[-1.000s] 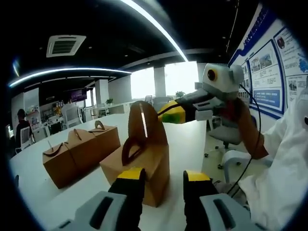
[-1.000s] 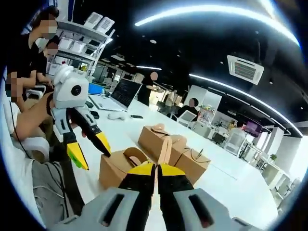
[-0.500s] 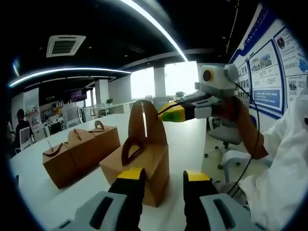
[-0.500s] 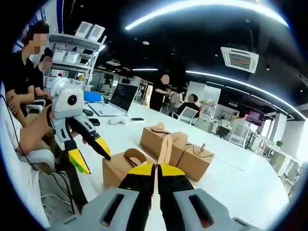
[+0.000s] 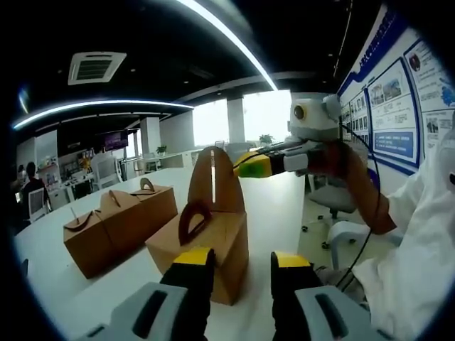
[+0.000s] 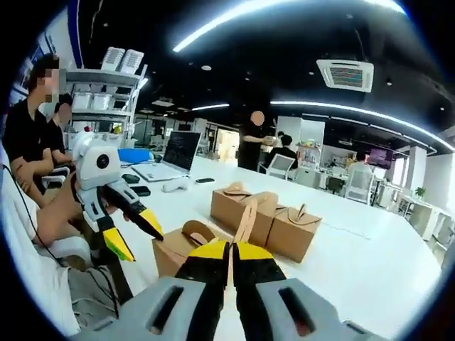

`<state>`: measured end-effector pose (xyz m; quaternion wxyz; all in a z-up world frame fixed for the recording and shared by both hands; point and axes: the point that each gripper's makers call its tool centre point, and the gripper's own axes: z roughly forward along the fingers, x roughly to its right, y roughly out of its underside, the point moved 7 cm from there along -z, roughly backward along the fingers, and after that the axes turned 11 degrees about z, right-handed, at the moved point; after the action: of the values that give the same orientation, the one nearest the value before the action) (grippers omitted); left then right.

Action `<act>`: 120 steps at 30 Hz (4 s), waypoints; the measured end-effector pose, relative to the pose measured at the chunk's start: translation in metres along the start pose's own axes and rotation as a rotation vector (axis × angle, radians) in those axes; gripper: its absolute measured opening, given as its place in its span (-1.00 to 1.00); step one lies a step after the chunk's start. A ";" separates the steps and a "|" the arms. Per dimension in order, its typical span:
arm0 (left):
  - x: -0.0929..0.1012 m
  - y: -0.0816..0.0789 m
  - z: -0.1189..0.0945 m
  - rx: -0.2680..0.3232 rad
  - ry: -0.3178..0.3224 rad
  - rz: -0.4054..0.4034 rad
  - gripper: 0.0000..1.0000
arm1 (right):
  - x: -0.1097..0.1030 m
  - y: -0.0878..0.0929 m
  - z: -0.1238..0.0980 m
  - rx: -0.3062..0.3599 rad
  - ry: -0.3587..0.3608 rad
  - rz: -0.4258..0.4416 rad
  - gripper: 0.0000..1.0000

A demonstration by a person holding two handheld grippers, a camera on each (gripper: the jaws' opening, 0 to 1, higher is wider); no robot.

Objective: Pick up one paper box from the group, open the paper box, and remove the item inside

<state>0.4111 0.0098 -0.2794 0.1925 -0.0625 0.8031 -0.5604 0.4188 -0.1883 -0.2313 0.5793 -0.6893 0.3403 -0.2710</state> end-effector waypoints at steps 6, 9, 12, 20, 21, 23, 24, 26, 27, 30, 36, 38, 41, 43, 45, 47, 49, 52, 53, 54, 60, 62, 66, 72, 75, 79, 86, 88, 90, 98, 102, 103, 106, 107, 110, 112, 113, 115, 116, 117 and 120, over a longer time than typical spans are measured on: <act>0.000 0.000 0.000 0.000 0.001 0.001 -0.33 | 0.005 0.002 0.001 0.003 -0.008 0.044 -0.92; 0.000 0.000 0.000 0.000 0.001 0.001 -0.33 | 0.007 0.003 0.000 0.007 -0.029 0.081 -0.92; 0.000 0.000 0.000 0.000 0.001 0.001 -0.33 | 0.009 0.003 0.000 0.010 -0.042 0.108 -0.92; 0.000 0.000 -0.001 -0.002 0.000 0.003 -0.33 | 0.015 0.006 0.000 0.003 -0.043 0.138 -0.92; 0.000 0.000 -0.001 -0.002 0.000 0.003 -0.33 | 0.016 0.007 0.000 0.002 -0.042 0.139 -0.92; 0.000 0.000 -0.001 -0.002 0.000 0.003 -0.33 | 0.017 0.008 0.000 0.000 -0.041 0.144 -0.92; 0.000 0.000 -0.001 -0.002 0.000 0.003 -0.33 | 0.017 0.008 0.000 -0.001 -0.044 0.150 -0.92; 0.000 0.000 -0.001 -0.002 0.000 0.003 -0.33 | 0.018 0.009 -0.001 -0.002 -0.049 0.162 -0.92; 0.000 0.000 -0.001 -0.002 0.000 0.003 -0.33 | 0.019 0.009 -0.001 -0.001 -0.051 0.169 -0.92; 0.000 0.000 -0.001 -0.002 0.000 0.002 -0.33 | 0.021 0.011 0.000 0.000 -0.060 0.191 -0.92; 0.000 0.000 -0.001 -0.003 0.000 0.003 -0.34 | 0.026 0.013 0.000 -0.002 -0.074 0.233 -0.92; 0.000 0.000 -0.001 -0.004 -0.001 0.002 -0.34 | 0.028 0.015 0.000 -0.005 -0.074 0.245 -0.92; 0.000 0.000 -0.001 -0.004 0.000 0.002 -0.34 | 0.030 0.016 0.001 -0.008 -0.077 0.265 -0.92; 0.000 0.000 -0.001 -0.003 0.000 0.001 -0.34 | 0.031 0.017 0.001 -0.012 -0.076 0.275 -0.92; -0.001 0.000 -0.001 -0.003 0.000 0.001 -0.34 | 0.031 0.020 0.001 -0.021 -0.071 0.279 -0.92; -0.001 0.000 -0.001 -0.003 0.000 0.000 -0.35 | 0.031 0.021 0.001 -0.025 -0.071 0.288 -0.92; -0.001 0.000 -0.001 -0.003 -0.001 0.000 -0.35 | 0.032 0.022 0.001 -0.027 -0.071 0.295 -0.92; -0.001 0.000 -0.001 -0.003 0.000 0.000 -0.35 | 0.033 0.023 0.001 -0.030 -0.072 0.301 -0.92; -0.002 0.000 -0.001 -0.002 -0.001 -0.001 -0.35 | 0.034 0.024 0.002 -0.034 -0.072 0.309 -0.92; -0.002 0.000 -0.001 -0.002 -0.001 -0.001 -0.35 | 0.034 0.024 0.002 -0.036 -0.072 0.311 -0.92; -0.001 0.000 -0.001 -0.003 -0.001 -0.001 -0.35 | 0.039 0.030 0.003 -0.051 -0.071 0.331 -0.92; -0.001 0.000 -0.001 -0.003 0.000 -0.001 -0.35 | 0.040 0.032 0.004 -0.059 -0.070 0.338 -0.91; -0.001 0.000 -0.001 -0.003 -0.001 -0.001 -0.36 | 0.041 0.037 0.005 -0.074 -0.070 0.347 -0.91; -0.001 0.000 -0.002 -0.005 -0.002 0.000 -0.36 | 0.043 0.041 0.007 -0.085 -0.073 0.362 -0.91; -0.002 0.000 -0.002 -0.005 -0.002 0.000 -0.36 | 0.043 0.044 0.008 -0.100 -0.077 0.366 -0.91; -0.002 0.000 -0.002 -0.006 -0.003 0.000 -0.36 | 0.043 0.044 0.008 -0.102 -0.081 0.375 -0.91; -0.002 0.001 -0.002 -0.007 -0.003 0.000 -0.36 | 0.044 0.049 0.010 -0.122 -0.088 0.386 -0.91; -0.002 0.001 -0.002 -0.007 -0.004 0.000 -0.36 | 0.045 0.050 0.011 -0.125 -0.089 0.390 -0.91; -0.002 0.001 -0.002 -0.008 -0.005 0.000 -0.37 | 0.045 0.051 0.012 -0.130 -0.090 0.394 -0.91; -0.003 0.001 -0.002 -0.009 -0.006 0.000 -0.37 | 0.045 0.056 0.014 -0.149 -0.096 0.402 -0.91; -0.003 0.001 -0.003 -0.011 -0.008 0.000 -0.37 | 0.044 0.056 0.013 -0.162 -0.102 0.398 -0.91; -0.003 0.001 -0.003 -0.011 -0.010 -0.001 -0.37 | 0.043 0.056 0.013 -0.166 -0.105 0.397 -0.91; -0.005 0.002 -0.004 -0.013 -0.018 -0.004 -0.37 | 0.041 0.055 0.012 -0.177 -0.113 0.392 -0.91; -0.006 0.002 -0.004 -0.014 -0.021 -0.004 -0.37 | 0.039 0.055 0.012 -0.181 -0.118 0.390 -0.91; -0.007 0.003 -0.005 -0.017 -0.029 -0.006 -0.37 | 0.036 0.056 0.012 -0.192 -0.131 0.388 -0.91; -0.008 0.003 -0.006 -0.018 -0.033 -0.008 -0.37 | 0.033 0.057 0.012 -0.210 -0.147 0.385 -0.91; -0.008 0.003 -0.006 -0.019 -0.034 -0.009 -0.37 | 0.032 0.058 0.012 -0.210 -0.148 0.383 -0.91; -0.008 0.003 -0.006 -0.018 -0.033 -0.008 -0.36 | 0.033 0.058 0.013 -0.208 -0.146 0.383 -0.91; -0.008 0.003 -0.006 -0.018 -0.031 -0.007 -0.36 | 0.033 0.057 0.013 -0.208 -0.147 0.386 -0.91; -0.008 0.003 -0.005 -0.018 -0.031 -0.007 -0.36 | 0.033 0.057 0.013 -0.207 -0.147 0.388 -0.91; -0.008 0.003 -0.005 -0.016 -0.030 -0.009 -0.36 | 0.033 0.057 0.013 -0.208 -0.147 0.387 -0.91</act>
<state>0.4170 0.0183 -0.2788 0.2016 -0.0761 0.8043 -0.5538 0.4403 -0.2123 -0.2908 0.5696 -0.6851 0.4490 -0.0677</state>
